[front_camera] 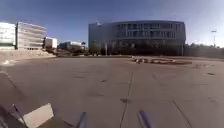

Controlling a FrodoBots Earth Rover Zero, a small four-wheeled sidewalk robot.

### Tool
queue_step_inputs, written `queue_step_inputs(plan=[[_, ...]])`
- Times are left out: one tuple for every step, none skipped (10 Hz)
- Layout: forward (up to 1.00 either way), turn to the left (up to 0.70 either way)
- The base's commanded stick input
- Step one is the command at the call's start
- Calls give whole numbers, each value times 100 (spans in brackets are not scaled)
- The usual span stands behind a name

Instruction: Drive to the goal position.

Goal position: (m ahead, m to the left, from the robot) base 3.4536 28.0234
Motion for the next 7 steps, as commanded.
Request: queue_step_inputs(plan=[[70, 14], [70, 14], [70, 14], [70, 14], [70, 14], [70, 14], [70, 14]])
